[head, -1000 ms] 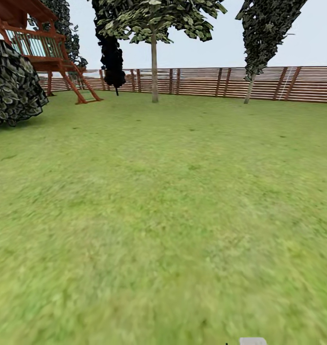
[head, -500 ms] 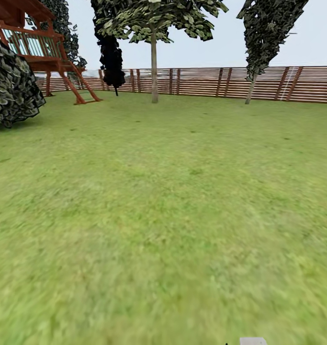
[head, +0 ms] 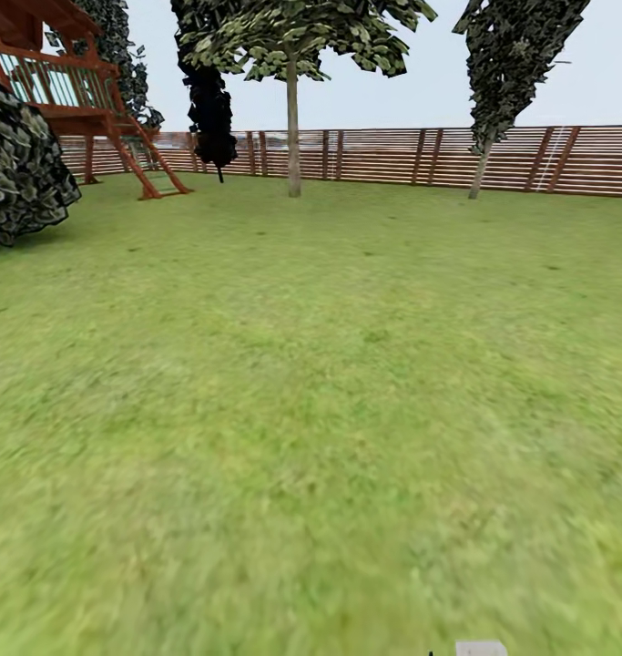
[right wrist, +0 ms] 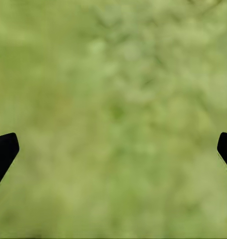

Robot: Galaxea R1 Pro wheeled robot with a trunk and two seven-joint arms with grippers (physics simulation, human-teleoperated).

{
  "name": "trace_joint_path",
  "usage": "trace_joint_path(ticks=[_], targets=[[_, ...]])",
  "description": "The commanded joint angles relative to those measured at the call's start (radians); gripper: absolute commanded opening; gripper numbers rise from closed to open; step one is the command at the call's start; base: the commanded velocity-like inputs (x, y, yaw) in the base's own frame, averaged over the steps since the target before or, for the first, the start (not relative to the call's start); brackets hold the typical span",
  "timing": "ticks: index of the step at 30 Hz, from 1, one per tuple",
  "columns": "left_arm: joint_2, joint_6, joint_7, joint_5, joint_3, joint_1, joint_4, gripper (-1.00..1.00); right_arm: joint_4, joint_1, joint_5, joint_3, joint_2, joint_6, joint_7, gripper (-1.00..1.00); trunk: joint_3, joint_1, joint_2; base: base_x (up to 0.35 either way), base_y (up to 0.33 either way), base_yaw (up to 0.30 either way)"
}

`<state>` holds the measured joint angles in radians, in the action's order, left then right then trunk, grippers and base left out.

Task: In the garden, pick up the pesticide atomizer on the floor and spray pesticide onto both trees until each tree trunk is fully covered.

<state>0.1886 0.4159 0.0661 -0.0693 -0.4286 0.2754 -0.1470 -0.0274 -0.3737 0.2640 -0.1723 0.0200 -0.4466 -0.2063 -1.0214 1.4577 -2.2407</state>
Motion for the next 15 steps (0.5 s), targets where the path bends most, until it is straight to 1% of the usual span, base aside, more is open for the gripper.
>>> trace_joint_path(ticks=[1,15], targets=[[0.0,0.003,0.006,-0.007,-0.001,0.001,0.001,-1.0,0.001,-0.001,0.011,-0.007,0.0,-0.003,-0.004,1.0,-0.001,0.0,0.0,0.338,0.0,0.0],[0.0,0.004,0.006,-0.009,-0.001,0.001,0.001,-1.0,0.001,-0.001,0.011,-0.007,0.0,-0.003,-0.004,1.0,-0.001,0.0,0.0,0.338,0.0,0.0]])
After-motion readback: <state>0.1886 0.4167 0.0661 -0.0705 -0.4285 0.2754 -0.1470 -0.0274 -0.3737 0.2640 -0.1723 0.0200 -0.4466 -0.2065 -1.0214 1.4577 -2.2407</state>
